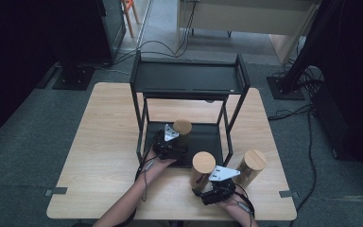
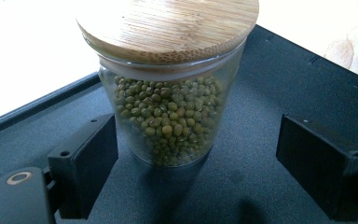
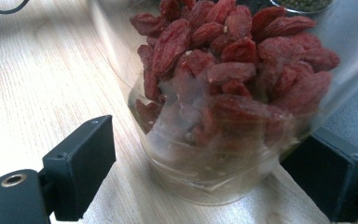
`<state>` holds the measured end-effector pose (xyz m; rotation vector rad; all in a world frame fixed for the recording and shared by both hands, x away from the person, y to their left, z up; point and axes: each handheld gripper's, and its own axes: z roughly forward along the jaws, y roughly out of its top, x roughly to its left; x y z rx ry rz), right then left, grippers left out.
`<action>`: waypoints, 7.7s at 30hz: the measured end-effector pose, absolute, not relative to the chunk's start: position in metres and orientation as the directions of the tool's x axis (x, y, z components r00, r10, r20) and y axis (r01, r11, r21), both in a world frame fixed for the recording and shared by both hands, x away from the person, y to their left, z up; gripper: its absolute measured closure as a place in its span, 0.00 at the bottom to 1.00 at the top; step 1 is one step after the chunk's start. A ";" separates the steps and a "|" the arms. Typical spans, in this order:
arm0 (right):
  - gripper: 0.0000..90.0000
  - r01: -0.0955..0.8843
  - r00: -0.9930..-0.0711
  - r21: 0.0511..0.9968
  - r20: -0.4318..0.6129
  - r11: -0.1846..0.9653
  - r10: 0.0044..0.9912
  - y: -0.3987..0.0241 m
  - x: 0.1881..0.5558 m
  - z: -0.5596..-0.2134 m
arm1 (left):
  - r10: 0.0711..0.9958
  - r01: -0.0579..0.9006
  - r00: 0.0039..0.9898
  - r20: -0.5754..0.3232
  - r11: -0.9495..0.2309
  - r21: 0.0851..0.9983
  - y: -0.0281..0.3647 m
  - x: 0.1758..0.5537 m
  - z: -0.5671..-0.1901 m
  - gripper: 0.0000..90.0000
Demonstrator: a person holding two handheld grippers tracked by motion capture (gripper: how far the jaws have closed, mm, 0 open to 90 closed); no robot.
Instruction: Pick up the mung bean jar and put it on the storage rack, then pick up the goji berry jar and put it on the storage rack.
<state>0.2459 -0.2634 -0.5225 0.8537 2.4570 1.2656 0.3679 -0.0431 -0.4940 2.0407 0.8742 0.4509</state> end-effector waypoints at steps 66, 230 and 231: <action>0.13 0.389 -0.798 0.799 0.043 0.459 0.601 -0.263 0.246 -0.523 | 0.704 0.374 0.710 -0.001 -0.376 0.848 -0.025 0.316 -0.499 0.14; 0.13 0.355 -0.761 0.871 0.058 0.340 0.646 -0.267 0.246 -0.487 | 0.679 0.381 0.734 -0.016 -0.393 0.837 -0.004 0.272 -0.517 0.14; 0.13 0.354 -0.761 0.871 0.057 0.340 0.646 -0.267 0.246 -0.486 | 0.679 0.381 0.734 -0.016 -0.392 0.837 -0.004 0.272 -0.517 0.14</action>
